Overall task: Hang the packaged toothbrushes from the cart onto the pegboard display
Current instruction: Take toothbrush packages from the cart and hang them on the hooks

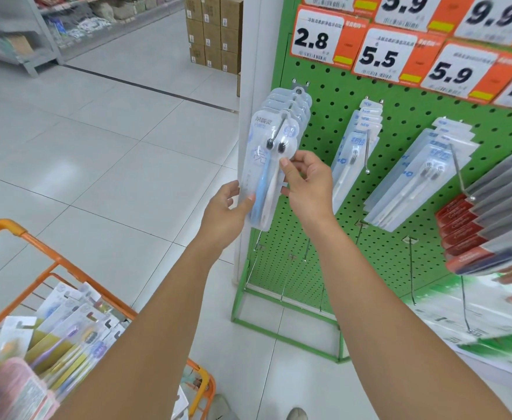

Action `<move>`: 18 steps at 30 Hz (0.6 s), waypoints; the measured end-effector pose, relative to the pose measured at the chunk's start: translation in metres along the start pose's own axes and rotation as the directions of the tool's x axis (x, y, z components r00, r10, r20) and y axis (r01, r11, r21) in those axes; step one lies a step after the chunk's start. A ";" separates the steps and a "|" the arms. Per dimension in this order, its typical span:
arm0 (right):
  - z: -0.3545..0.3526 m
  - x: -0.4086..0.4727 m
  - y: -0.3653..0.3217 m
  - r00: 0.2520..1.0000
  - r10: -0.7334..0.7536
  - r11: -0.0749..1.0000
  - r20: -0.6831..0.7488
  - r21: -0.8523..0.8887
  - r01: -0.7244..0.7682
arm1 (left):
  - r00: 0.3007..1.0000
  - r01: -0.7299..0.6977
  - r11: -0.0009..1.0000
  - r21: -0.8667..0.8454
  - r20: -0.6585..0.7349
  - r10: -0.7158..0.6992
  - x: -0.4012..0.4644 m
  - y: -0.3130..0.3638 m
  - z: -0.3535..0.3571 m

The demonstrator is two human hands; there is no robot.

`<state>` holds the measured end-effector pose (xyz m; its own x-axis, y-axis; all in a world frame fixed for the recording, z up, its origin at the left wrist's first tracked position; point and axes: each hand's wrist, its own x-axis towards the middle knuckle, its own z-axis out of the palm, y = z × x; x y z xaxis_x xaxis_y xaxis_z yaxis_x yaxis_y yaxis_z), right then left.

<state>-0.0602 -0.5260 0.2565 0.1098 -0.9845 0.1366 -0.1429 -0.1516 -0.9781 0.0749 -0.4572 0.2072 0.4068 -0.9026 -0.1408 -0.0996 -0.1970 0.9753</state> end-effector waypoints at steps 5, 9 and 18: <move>0.002 -0.001 0.012 0.999 -0.032 0.996 -0.029 -0.084 0.029 | 0.997 0.076 0.996 0.044 -0.017 -0.075 -0.010 -0.011 0.001; 0.001 -0.025 0.040 0.986 0.101 0.993 -0.134 -0.048 -0.108 | 0.986 0.143 0.989 0.031 -0.087 -0.140 -0.038 -0.046 -0.012; 0.051 -0.204 0.188 0.587 0.637 0.760 0.499 -0.533 -0.372 | 0.862 0.457 0.872 0.176 -0.328 -0.386 -0.182 -0.199 -0.036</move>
<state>-0.0589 -0.3494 0.0369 0.4639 -0.6311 -0.6217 -0.6741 0.2038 -0.7099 0.0533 -0.2404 0.0450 0.6868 -0.5771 -0.4419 -0.0612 -0.6517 0.7560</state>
